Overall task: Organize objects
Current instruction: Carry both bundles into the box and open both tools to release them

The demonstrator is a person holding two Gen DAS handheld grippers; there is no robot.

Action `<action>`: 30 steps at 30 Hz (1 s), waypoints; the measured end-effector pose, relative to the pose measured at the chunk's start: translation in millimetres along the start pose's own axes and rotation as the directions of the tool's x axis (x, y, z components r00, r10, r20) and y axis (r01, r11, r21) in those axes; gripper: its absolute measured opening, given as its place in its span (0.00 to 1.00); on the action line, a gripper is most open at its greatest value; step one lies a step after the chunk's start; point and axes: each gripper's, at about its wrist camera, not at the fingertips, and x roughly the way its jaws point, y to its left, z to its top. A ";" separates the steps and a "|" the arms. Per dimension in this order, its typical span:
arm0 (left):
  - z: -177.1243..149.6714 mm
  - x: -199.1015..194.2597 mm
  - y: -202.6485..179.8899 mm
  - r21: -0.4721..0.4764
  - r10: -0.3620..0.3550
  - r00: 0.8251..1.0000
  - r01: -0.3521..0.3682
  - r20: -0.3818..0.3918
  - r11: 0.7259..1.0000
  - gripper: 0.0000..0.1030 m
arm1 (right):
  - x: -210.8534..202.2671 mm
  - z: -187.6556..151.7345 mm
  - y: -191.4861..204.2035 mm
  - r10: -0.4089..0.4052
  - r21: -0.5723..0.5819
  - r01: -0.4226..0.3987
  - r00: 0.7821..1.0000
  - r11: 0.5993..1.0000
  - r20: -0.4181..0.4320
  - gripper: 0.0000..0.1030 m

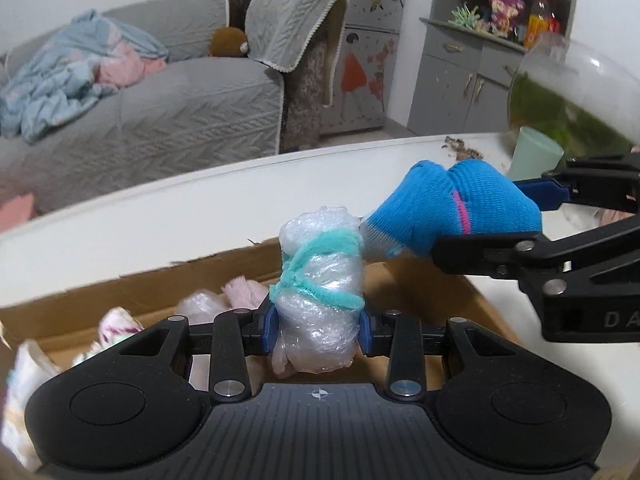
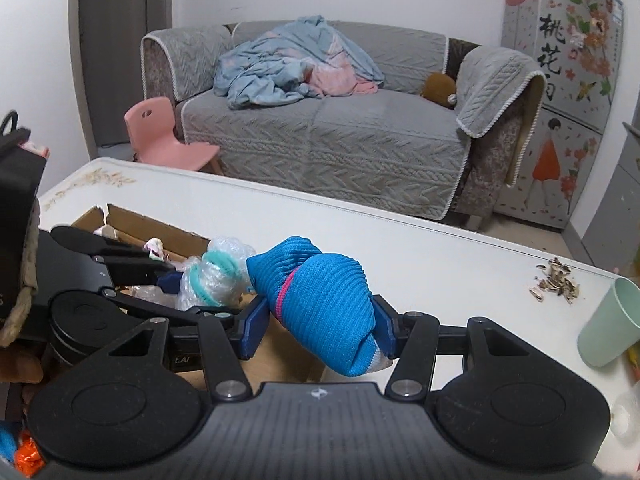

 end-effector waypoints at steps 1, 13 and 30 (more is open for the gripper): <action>1.2 -0.8 -1.4 0.016 0.016 1.000 -0.016 -0.006 1.000 0.43 | 1.9 1.3 1.5 0.000 -0.004 0.000 1.000 1.000 -0.003 0.49; -8.9 10.9 -24.2 0.295 0.219 0.975 -0.196 -0.046 0.935 0.43 | 19.9 5.7 19.4 -0.020 -0.110 0.014 0.999 0.994 -0.050 0.49; -8.7 -4.8 -22.0 0.289 0.192 0.980 -0.169 -0.053 0.942 0.68 | 19.1 10.3 27.8 0.008 -0.176 -0.021 0.997 0.984 -0.077 0.56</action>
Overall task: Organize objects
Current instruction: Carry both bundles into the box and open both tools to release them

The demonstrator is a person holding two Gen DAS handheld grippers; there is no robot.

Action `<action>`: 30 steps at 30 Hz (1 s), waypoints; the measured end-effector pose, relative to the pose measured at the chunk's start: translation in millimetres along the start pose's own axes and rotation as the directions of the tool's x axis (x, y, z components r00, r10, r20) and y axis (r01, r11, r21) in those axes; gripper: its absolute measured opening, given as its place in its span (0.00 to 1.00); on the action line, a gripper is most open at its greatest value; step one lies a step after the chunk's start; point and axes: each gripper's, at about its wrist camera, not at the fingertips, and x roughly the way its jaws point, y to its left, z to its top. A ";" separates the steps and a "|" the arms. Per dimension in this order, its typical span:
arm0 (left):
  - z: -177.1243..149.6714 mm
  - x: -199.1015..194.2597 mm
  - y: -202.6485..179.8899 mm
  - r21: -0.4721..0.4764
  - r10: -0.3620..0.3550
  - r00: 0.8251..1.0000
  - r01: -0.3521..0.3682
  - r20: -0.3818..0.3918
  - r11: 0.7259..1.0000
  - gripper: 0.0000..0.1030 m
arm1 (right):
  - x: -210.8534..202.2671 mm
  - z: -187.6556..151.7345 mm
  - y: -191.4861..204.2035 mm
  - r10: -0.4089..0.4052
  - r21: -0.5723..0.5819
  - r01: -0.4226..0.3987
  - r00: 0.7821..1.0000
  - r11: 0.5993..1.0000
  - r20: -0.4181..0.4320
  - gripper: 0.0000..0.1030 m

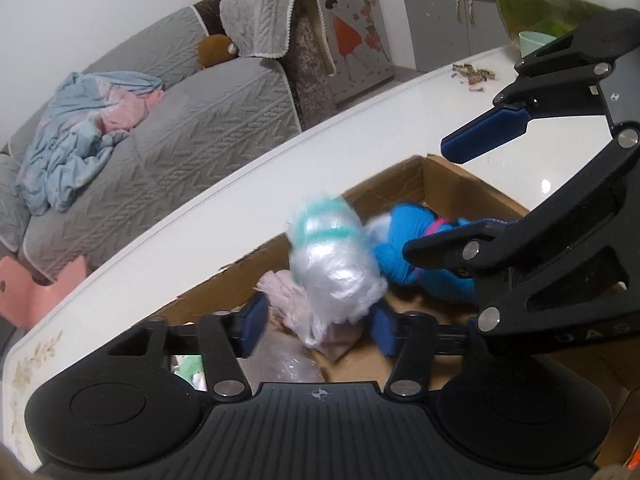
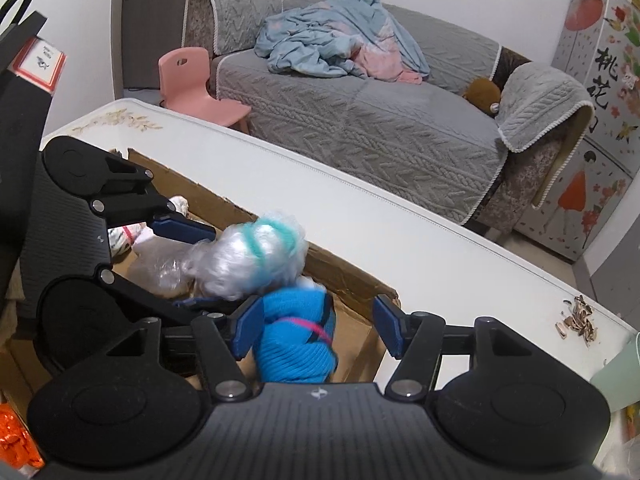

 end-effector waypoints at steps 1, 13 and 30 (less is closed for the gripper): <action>0.8 -1.4 0.5 -0.001 0.008 1.000 -0.008 0.001 1.000 0.72 | 0.0 1.4 0.3 0.000 -0.003 0.000 1.000 1.000 -0.002 0.56; 2.8 -12.8 5.6 -0.025 -0.001 1.000 0.001 0.001 1.000 0.74 | -5.6 5.0 1.9 0.002 -0.002 -0.002 1.000 1.000 -0.001 0.60; -6.6 -52.0 14.2 -0.041 0.030 1.000 -0.029 0.009 0.999 0.83 | -27.9 9.5 19.7 -0.014 -0.009 0.014 1.000 1.000 0.015 0.85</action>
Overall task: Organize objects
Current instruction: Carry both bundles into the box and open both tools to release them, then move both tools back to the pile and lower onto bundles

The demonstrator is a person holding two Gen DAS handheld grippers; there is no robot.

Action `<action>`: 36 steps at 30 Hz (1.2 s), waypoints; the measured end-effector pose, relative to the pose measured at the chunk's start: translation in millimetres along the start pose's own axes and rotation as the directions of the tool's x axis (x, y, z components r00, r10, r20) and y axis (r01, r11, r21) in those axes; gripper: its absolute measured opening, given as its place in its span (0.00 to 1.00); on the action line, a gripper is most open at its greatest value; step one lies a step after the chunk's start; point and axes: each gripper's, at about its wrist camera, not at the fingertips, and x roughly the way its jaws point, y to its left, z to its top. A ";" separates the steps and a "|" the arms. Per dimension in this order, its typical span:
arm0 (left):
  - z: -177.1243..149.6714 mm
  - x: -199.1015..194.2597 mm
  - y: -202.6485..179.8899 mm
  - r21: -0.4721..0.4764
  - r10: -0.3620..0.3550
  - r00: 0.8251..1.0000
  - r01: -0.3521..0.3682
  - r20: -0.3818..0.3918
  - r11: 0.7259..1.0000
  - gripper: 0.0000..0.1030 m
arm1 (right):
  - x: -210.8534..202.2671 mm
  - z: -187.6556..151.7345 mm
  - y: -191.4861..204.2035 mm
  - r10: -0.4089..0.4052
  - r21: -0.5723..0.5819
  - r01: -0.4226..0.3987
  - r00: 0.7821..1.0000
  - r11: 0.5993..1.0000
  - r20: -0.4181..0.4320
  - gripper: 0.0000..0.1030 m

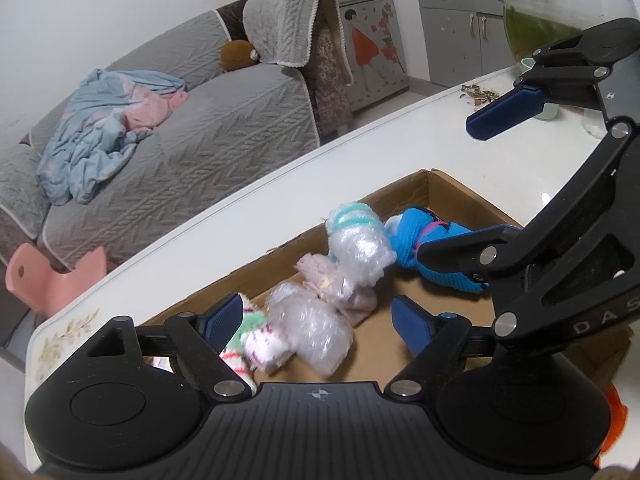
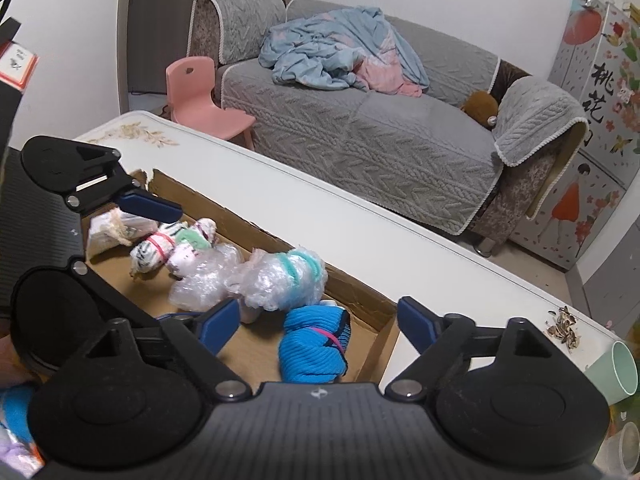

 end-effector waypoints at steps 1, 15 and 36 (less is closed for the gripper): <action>-1.2 -5.2 0.4 0.001 0.006 1.000 -0.006 0.005 1.000 0.84 | -2.5 0.3 1.5 -0.001 0.000 0.001 1.000 1.000 0.003 0.88; -58.2 -79.5 41.5 -0.114 0.056 0.997 -0.051 0.043 0.992 0.91 | -42.1 -20.9 19.5 0.028 0.076 -0.031 0.998 0.997 0.050 0.99; -229.5 -144.9 62.8 -0.443 0.217 0.974 -0.169 0.059 0.881 0.98 | -73.5 -145.4 55.2 0.005 0.410 -0.071 0.987 0.909 0.159 0.99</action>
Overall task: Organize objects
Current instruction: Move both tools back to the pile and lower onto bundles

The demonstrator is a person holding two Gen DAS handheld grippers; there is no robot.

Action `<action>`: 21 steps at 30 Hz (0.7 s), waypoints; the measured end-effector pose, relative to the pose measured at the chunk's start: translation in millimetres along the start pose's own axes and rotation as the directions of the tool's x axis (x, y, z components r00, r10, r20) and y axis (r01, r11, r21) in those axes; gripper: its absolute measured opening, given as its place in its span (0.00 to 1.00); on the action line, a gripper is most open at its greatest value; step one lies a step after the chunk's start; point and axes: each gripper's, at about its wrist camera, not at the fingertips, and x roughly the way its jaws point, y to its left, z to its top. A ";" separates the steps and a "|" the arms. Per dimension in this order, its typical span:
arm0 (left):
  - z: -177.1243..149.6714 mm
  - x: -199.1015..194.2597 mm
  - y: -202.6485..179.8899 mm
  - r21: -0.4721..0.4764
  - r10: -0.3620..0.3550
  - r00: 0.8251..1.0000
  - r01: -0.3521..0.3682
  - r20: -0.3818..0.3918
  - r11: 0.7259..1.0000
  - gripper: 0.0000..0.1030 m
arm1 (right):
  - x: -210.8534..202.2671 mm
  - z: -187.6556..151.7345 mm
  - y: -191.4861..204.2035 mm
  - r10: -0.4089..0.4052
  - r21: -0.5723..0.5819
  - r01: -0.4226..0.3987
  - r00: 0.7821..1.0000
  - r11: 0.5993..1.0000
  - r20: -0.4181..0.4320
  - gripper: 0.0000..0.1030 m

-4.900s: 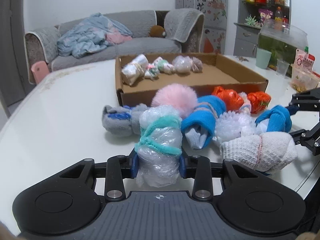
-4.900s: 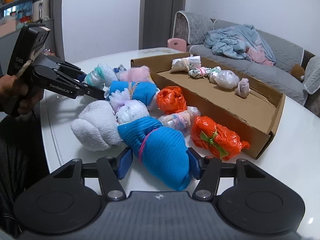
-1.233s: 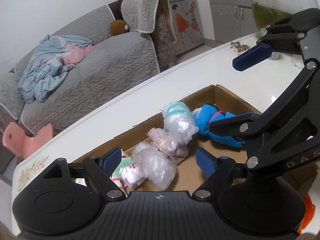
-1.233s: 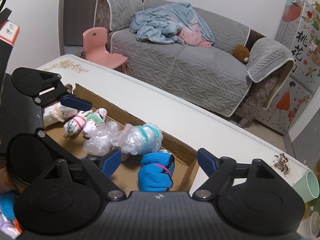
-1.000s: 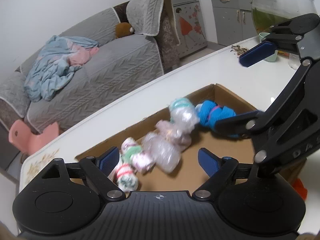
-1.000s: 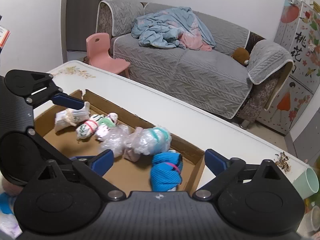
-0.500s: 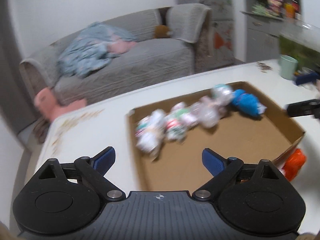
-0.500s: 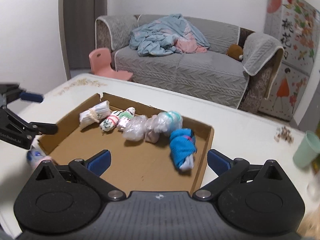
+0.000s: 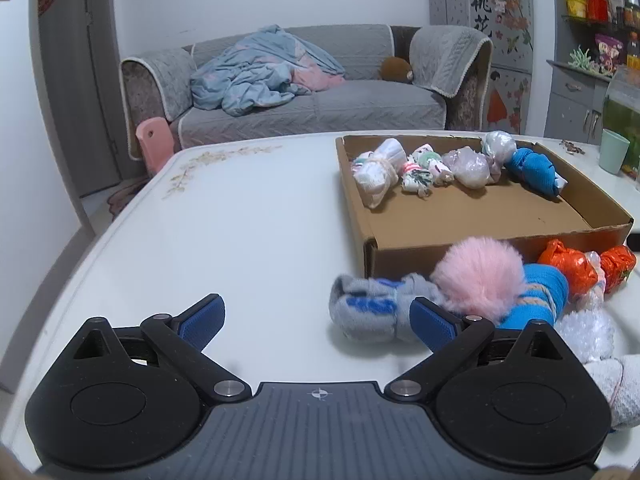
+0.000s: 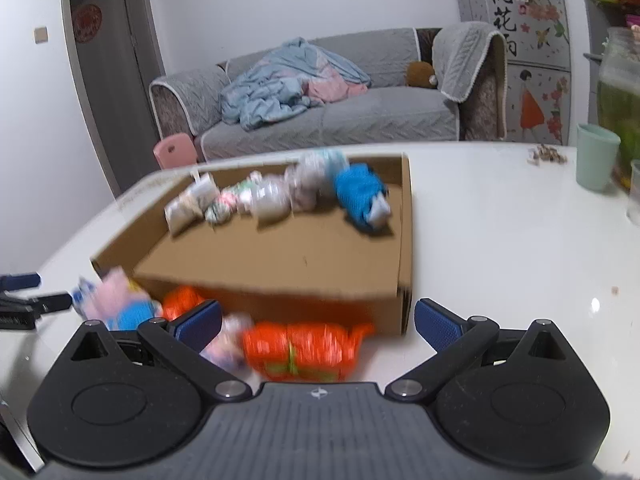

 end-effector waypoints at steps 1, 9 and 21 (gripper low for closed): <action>-2.0 0.2 -0.3 -0.004 -0.007 1.000 0.007 0.002 1.000 0.98 | 1.9 -5.5 1.2 -0.008 -0.003 0.008 1.000 1.000 -0.003 0.99; -1.4 12.6 -5.5 -0.004 -0.017 1.000 0.017 0.001 1.000 0.99 | 17.0 -17.3 6.3 -0.031 -0.020 0.030 0.999 0.999 -0.030 0.99; -5.4 29.6 -21.1 0.017 -0.023 0.999 0.024 -0.036 1.000 0.98 | 17.7 -19.5 9.9 -0.047 -0.011 0.047 0.999 0.999 -0.023 0.96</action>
